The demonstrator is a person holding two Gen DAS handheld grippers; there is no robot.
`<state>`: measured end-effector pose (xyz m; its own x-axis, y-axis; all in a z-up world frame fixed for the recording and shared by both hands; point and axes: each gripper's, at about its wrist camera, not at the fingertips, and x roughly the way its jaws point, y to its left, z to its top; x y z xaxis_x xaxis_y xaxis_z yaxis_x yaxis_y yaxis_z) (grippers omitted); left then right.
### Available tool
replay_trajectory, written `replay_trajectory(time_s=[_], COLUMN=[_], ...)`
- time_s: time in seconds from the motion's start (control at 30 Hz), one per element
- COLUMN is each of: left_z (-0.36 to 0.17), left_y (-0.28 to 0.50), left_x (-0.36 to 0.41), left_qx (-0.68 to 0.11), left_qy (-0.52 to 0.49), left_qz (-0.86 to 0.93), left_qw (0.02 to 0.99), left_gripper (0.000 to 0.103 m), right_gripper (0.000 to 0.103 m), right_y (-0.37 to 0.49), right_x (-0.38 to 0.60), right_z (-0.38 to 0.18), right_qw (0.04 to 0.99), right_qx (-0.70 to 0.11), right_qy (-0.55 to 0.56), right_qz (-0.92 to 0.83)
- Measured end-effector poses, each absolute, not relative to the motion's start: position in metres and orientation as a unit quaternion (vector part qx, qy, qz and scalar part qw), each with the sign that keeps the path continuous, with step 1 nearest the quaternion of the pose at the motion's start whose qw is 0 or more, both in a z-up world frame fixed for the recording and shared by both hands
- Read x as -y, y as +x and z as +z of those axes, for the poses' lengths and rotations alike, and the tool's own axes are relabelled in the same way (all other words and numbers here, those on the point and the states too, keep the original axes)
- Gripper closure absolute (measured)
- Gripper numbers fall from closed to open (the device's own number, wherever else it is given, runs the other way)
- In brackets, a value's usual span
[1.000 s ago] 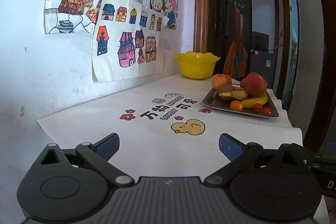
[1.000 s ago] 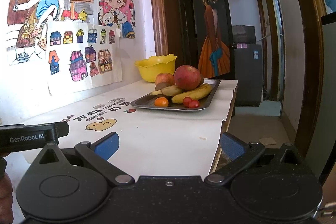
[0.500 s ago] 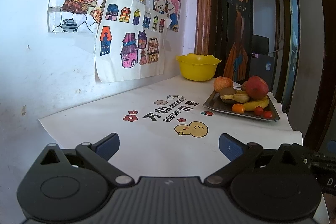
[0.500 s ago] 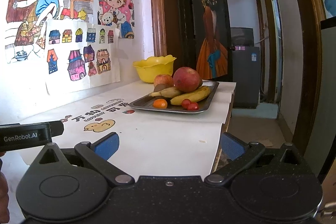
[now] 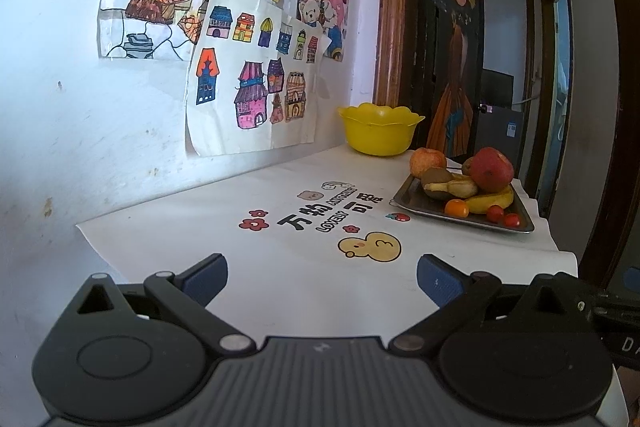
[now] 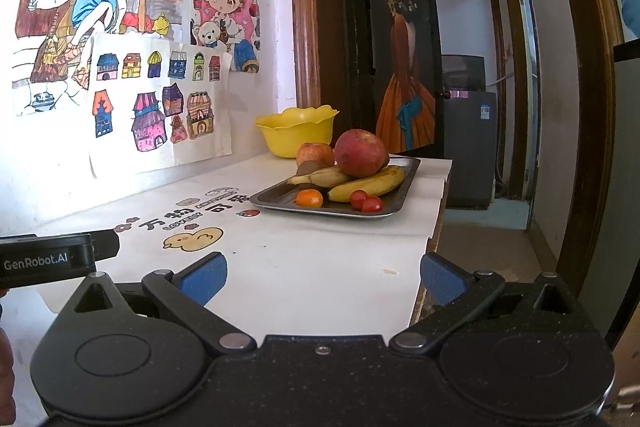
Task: Organize fruits
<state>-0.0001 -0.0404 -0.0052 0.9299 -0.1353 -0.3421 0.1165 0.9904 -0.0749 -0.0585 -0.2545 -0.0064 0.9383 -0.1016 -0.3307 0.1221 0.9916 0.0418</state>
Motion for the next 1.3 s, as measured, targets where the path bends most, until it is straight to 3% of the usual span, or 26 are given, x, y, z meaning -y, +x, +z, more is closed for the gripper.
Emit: replay_trajectory(time_s=[1.3], left_z=[-0.0072], left_y=[-0.0043], left_x=[0.0378], left_qx=[-0.175], left_qy=[-0.031], left_qz=[-0.064], left_qw=[0.982], left_gripper=[0.000], right_gripper=[0.001], right_y=[-0.0607], right_x=[0.2510], right_z=[-0.0048], right_qw=[0.985], right_qx=[-0.165], right_qy=[0.026], right_qz=[-0.053])
